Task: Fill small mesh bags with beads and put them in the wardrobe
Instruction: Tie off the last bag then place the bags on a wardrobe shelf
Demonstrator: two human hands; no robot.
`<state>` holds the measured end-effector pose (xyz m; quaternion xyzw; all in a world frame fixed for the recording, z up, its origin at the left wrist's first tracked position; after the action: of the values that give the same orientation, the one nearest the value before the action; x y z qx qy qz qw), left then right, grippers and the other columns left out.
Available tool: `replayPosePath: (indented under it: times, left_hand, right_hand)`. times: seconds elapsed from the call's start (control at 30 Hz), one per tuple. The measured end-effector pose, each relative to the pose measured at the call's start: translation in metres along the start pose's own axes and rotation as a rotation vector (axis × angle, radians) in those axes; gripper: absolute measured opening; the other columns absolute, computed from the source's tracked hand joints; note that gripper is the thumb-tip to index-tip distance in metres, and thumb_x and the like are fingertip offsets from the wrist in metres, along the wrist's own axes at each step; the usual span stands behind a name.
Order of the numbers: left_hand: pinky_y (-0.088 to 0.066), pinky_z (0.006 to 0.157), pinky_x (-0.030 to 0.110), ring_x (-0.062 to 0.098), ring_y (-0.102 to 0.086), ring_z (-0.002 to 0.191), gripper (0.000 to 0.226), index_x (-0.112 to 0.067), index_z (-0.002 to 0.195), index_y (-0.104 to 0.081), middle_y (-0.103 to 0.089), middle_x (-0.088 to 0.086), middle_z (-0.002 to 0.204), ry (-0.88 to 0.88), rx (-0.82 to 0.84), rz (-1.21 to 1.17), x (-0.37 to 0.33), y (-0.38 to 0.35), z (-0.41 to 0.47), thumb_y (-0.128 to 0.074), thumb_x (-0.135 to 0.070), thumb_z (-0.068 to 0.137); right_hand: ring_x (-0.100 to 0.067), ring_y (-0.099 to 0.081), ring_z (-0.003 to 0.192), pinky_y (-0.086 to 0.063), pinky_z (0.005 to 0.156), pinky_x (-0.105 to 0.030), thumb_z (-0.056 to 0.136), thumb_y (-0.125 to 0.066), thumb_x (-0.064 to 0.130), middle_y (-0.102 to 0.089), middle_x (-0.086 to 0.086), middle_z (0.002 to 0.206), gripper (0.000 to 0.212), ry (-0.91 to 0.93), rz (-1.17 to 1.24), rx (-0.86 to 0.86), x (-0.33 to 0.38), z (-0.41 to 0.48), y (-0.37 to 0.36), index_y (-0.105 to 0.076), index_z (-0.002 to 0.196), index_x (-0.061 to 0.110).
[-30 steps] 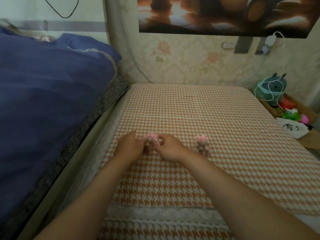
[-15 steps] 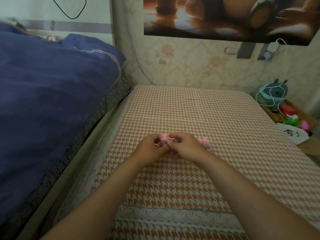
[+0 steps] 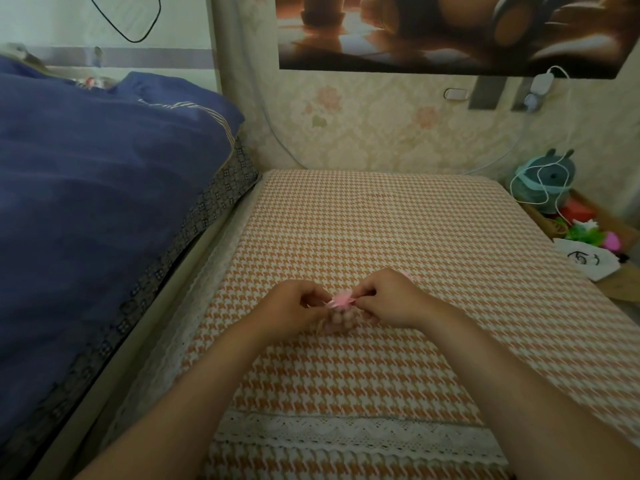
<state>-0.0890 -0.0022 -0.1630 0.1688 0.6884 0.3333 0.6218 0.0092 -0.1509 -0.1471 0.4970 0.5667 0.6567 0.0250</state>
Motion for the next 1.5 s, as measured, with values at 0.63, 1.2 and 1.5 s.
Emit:
replayPosePath:
  times: [0.63,1.2,1.5]
  left_hand:
    - [-0.044,0.071,0.016,-0.002,-0.059,0.076,0.012,-0.031,0.088,-0.073,-0.066,-0.019,0.079,-0.198,0.043,0.036,-0.002,-0.002,0.003,-0.065,-0.026,0.095]
    - [-0.052,0.088,0.029,0.004,-0.068,0.093,0.009,-0.029,0.088,-0.079,-0.075,-0.014,0.096,-0.215,0.131,-0.162,-0.009,-0.02,0.0,-0.071,-0.025,0.09]
    - [-0.052,0.078,0.031,0.0,-0.065,0.081,0.011,-0.045,0.092,-0.075,-0.073,-0.02,0.085,-0.168,0.121,0.002,-0.005,-0.018,0.005,-0.073,-0.036,0.086]
  right_hand:
    - [-0.01,-0.057,0.094,-0.049,0.081,-0.027,0.1,-0.062,0.028,-0.054,0.012,0.105,0.016,0.171,-0.137,-0.169,0.009,0.009,0.004,-0.077,0.103,0.031]
    - [-0.02,-0.06,0.052,-0.046,0.042,-0.025,0.093,-0.064,0.003,-0.067,-0.016,0.073,0.017,-0.12,0.622,0.117,0.005,0.009,-0.033,-0.054,0.101,0.015]
    - [-0.013,-0.052,0.063,-0.043,0.059,-0.026,0.097,-0.06,0.003,-0.057,-0.003,0.072,0.018,-0.152,0.674,0.177,0.006,0.004,-0.031,-0.055,0.087,0.017]
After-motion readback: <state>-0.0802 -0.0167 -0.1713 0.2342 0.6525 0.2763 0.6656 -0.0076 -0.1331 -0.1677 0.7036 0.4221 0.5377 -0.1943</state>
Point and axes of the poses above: each hand's wrist, its own z-axis towards the middle knuckle, its own y-axis out of the back of the hand, x = y × z, the point moved 7 cm from there along z, towards the middle knuckle
